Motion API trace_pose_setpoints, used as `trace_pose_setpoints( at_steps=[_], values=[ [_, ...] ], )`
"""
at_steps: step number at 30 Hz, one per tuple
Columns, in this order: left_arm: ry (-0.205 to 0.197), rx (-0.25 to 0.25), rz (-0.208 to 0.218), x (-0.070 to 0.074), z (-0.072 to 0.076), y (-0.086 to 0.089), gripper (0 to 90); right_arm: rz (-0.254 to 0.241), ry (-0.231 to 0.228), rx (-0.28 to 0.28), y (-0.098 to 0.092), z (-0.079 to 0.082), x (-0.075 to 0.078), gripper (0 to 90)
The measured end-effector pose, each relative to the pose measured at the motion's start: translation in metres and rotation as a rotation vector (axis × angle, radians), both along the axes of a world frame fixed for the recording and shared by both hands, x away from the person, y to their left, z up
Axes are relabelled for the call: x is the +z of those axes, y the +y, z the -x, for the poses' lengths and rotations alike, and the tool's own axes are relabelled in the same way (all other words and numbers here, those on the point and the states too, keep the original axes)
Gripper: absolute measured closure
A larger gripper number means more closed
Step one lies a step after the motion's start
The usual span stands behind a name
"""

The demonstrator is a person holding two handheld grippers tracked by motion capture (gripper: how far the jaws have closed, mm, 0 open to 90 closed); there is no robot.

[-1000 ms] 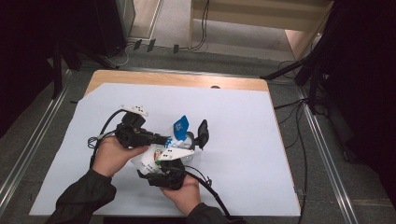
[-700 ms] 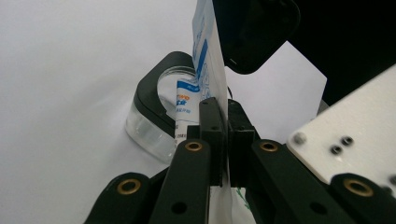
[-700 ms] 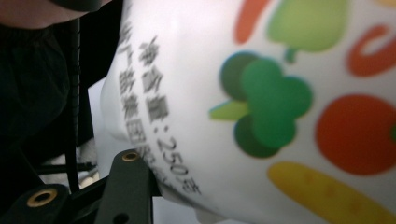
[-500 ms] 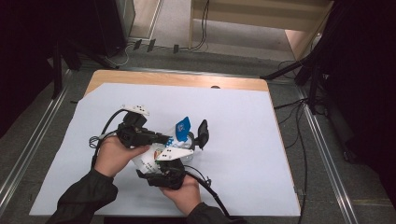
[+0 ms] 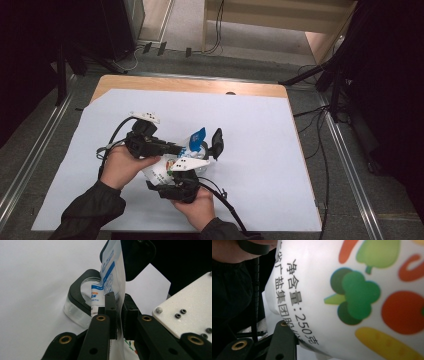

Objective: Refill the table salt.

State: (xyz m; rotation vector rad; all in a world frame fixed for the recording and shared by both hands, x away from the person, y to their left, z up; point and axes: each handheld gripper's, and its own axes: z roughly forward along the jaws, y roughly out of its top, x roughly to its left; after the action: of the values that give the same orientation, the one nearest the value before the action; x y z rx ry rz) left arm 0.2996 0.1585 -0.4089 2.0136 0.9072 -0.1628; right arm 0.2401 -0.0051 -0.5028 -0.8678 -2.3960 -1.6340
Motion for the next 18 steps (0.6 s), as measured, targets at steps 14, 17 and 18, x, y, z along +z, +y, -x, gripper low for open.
trace_pose_setpoints(
  at_steps=[14, 17, 18],
  values=[
    [-0.025, 0.036, -0.023, 0.0071, 0.0071, 0.0061, 90.0, 0.022, -0.02, 0.005, 0.002, -0.0007, 0.0035, 56.9],
    [-0.025, 0.046, -0.026, 0.0069, 0.0078, 0.007, 90.0, 0.036, -0.025, 0.008, 0.0037, -0.0008, 0.0038, 55.6],
    [-0.024, 0.047, -0.024, 0.0067, 0.0079, 0.0071, 90.0, 0.038, -0.018, 0.011, 0.004, -0.0013, 0.0034, 54.8]
  ],
)
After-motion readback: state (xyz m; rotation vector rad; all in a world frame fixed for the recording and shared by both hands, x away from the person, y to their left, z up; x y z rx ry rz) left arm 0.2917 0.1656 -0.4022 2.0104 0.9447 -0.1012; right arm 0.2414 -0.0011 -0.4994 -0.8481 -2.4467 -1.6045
